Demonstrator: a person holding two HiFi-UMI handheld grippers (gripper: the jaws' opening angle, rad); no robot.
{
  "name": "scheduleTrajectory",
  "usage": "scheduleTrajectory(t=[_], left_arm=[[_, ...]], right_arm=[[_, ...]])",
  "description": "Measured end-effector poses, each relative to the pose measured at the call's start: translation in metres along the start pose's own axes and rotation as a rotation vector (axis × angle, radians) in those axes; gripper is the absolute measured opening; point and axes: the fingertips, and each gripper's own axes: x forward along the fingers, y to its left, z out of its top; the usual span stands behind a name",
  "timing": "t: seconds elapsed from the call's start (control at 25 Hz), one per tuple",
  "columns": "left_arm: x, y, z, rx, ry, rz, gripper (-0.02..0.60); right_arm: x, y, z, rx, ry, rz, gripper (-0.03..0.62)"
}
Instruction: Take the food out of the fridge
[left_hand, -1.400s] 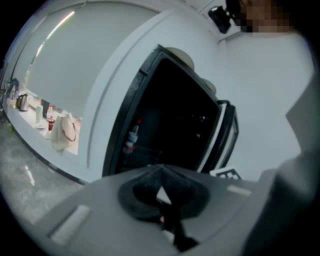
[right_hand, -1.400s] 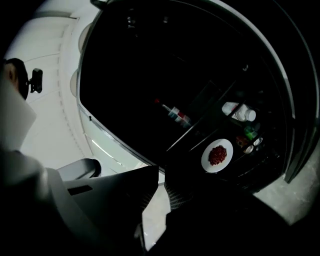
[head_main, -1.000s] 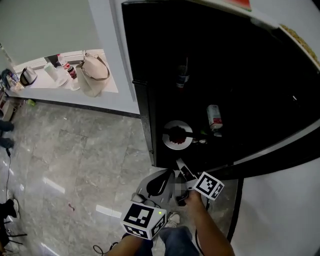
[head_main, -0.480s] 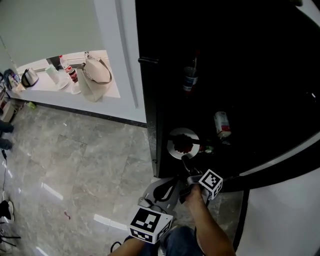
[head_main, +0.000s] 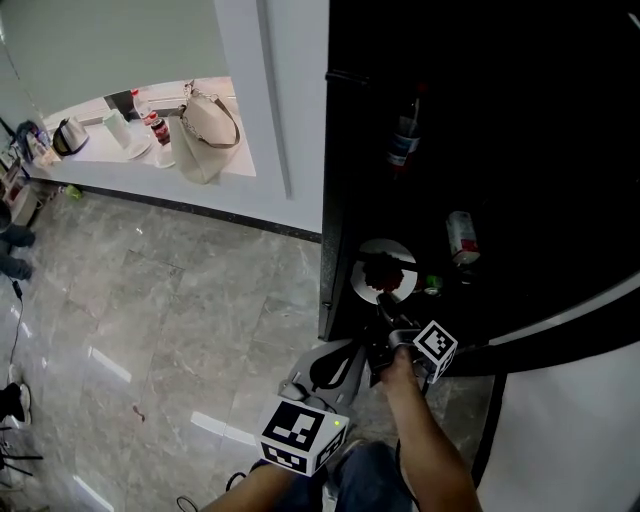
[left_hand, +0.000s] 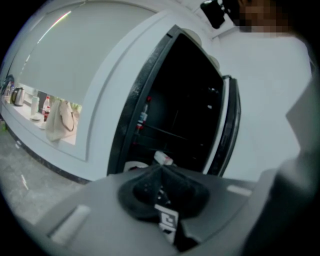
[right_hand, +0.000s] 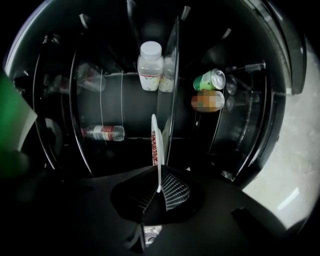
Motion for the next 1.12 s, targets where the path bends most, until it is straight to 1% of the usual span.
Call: scheduleTrajectory(t=[0.12, 0.24, 0.52, 0.92, 1.12], left_arm=[[-0.007, 0.0, 0.003, -0.009, 0.007, 0.007, -0.015], [-0.015, -0.004, 0.012, -0.019, 0.017, 0.008, -0.015], [-0.045, -0.026, 0.046, -0.037, 0.048, -0.008, -0.015], [-0.085, -0.061, 0.106, -0.021, 0.061, -0.026, -0.015], [-0.104, -0.075, 0.128, 0.0, 0.075, -0.025, -0.015]], right_arm=[[-0.012, 0.003, -0.004, -0.015, 0.012, -0.014, 0.011], [-0.029, 0.014, -0.006, -0.012, 0.009, -0.004, 0.01], [-0.091, 0.046, -0.033, -0.003, 0.01, -0.033, 0.009], [-0.179, 0.119, -0.08, 0.015, -0.024, -0.046, 0.009], [-0.215, 0.168, -0.094, 0.012, -0.053, -0.015, 0.011]])
